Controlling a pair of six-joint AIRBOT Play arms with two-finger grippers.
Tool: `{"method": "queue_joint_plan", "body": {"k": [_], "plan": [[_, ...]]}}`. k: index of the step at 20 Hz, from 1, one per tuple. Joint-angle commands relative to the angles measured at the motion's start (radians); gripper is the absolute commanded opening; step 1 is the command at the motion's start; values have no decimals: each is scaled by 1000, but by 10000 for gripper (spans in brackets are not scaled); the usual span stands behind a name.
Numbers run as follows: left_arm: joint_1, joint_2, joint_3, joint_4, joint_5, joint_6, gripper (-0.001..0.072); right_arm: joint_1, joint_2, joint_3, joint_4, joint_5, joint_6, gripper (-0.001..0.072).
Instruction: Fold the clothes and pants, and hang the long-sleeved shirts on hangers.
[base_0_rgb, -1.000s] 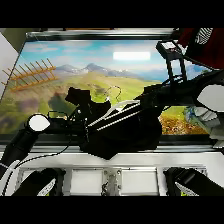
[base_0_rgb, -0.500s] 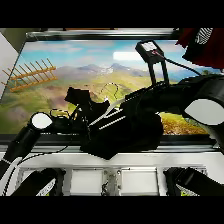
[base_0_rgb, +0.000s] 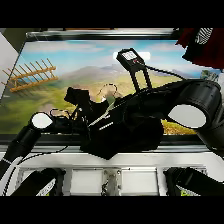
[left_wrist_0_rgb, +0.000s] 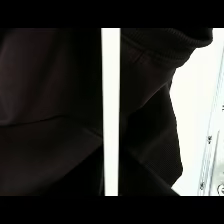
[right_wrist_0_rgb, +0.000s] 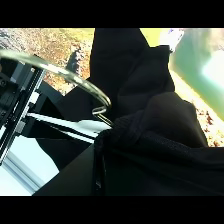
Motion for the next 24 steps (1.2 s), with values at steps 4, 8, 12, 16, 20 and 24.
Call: {"method": "queue_joint_plan", "body": {"k": [4,8,12,16,20,24], "plan": [[-1,-1,1,-3,-3,0,11,3,-2,0,5,-2,0,30],[-1,-1,1,-3,-3,0,11,2,-2,0,6,-2,0,31],[-1,-1,1,-3,-3,0,11,2,-2,0,11,-2,0,67],[-1,-1,1,-3,-3,0,11,2,3,0,12,-1,0,455],[-1,-1,1,-3,-3,0,11,-1,31,1,11,37,0,446],[0,-1,1,-3,-3,0,11,-27,72,2,11,133,0,450]]}}
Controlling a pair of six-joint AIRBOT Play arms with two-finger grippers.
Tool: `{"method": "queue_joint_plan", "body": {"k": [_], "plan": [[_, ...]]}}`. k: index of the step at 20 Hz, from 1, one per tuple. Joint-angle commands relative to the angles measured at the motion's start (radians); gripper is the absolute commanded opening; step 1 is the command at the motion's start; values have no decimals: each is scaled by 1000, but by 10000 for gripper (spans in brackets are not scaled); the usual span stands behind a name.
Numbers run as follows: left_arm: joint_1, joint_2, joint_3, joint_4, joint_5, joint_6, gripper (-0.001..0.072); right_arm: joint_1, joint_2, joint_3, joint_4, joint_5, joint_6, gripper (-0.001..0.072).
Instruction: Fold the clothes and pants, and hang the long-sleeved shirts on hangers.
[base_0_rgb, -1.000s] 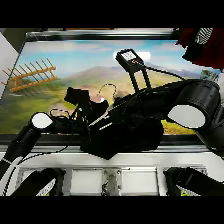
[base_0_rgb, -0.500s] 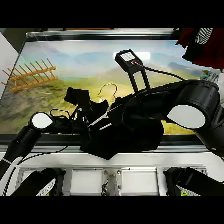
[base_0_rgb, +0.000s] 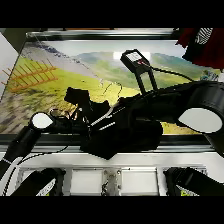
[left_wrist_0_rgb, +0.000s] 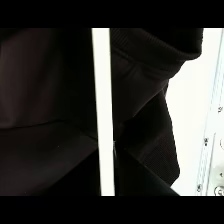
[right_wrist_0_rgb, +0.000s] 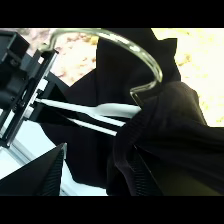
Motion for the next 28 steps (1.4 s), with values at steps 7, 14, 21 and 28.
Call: {"method": "queue_joint_plan", "body": {"k": [7,14,21,28], "plan": [[0,-1,0,2,0,0,11,-63,60,2,5,99,-21,624],[0,-1,0,2,0,0,11,-114,60,100,61,169,-152,624],[0,-1,0,2,-1,0,11,-441,21,147,285,270,-511,623],[0,-1,0,2,0,0,12,-501,-7,140,269,228,-829,623]]}}
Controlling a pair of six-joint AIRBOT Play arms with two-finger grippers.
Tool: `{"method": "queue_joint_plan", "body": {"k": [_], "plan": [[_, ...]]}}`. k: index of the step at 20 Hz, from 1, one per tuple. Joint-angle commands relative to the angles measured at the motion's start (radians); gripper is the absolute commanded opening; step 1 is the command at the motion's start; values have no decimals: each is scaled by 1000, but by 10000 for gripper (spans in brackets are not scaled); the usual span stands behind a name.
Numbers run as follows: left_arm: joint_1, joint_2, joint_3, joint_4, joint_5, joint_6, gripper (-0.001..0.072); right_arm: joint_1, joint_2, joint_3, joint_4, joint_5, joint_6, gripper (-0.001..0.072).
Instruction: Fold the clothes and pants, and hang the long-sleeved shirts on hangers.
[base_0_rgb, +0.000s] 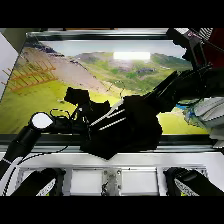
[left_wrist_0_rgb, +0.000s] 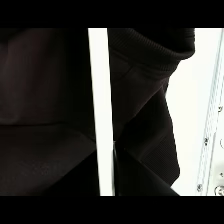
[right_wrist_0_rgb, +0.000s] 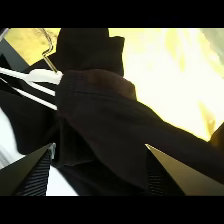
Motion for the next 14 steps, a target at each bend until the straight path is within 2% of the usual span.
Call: {"method": "queue_joint_plan", "body": {"k": [1,4,9,12,14], "plan": [[0,-1,0,0,0,0,12,-55,-10,-8,12,-5,-306,623],[0,-1,0,0,0,0,12,-229,-15,-37,166,52,-483,623],[0,-1,0,0,0,0,12,-678,-119,-134,723,192,-844,624],[0,-1,0,0,0,0,11,-815,-251,-140,817,278,-1004,624],[0,-1,0,0,0,0,12,-832,-321,-140,812,278,-1038,624]]}}
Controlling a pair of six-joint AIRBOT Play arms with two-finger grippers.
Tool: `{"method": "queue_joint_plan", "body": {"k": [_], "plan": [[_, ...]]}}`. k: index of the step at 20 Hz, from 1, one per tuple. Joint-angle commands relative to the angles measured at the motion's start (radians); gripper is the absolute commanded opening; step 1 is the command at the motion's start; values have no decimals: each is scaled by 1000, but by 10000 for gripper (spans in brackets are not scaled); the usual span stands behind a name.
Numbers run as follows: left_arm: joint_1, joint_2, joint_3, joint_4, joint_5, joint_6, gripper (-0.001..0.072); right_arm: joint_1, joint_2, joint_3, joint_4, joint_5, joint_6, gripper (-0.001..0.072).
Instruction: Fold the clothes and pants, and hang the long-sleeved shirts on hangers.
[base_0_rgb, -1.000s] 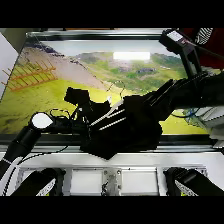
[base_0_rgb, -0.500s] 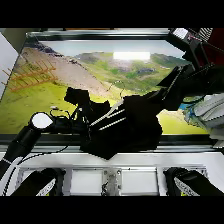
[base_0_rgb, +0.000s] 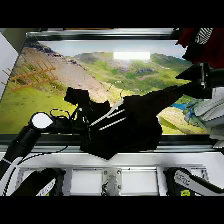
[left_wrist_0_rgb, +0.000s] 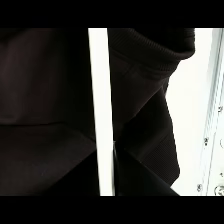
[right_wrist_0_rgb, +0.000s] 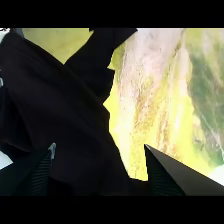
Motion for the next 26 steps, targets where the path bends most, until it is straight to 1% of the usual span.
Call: {"method": "queue_joint_plan", "body": {"k": [1,5,7,9,11,19,21,26], "plan": [[0,-1,0,0,0,0,12,-86,-131,-10,111,59,-173,624],[0,-1,0,0,0,0,12,-37,-210,-16,110,60,-206,623],[0,-1,0,0,0,0,12,-14,-222,-37,107,60,-243,623],[0,-1,0,1,0,0,12,8,-224,-73,84,60,-244,623],[0,-1,0,1,0,0,12,20,-224,-115,48,60,-266,622],[0,-1,0,1,3,0,12,73,-224,-222,50,63,-265,622],[0,-1,0,1,3,0,12,107,-226,-228,51,63,-289,622],[0,-1,0,1,3,0,12,182,-226,-228,51,63,-290,621]]}}
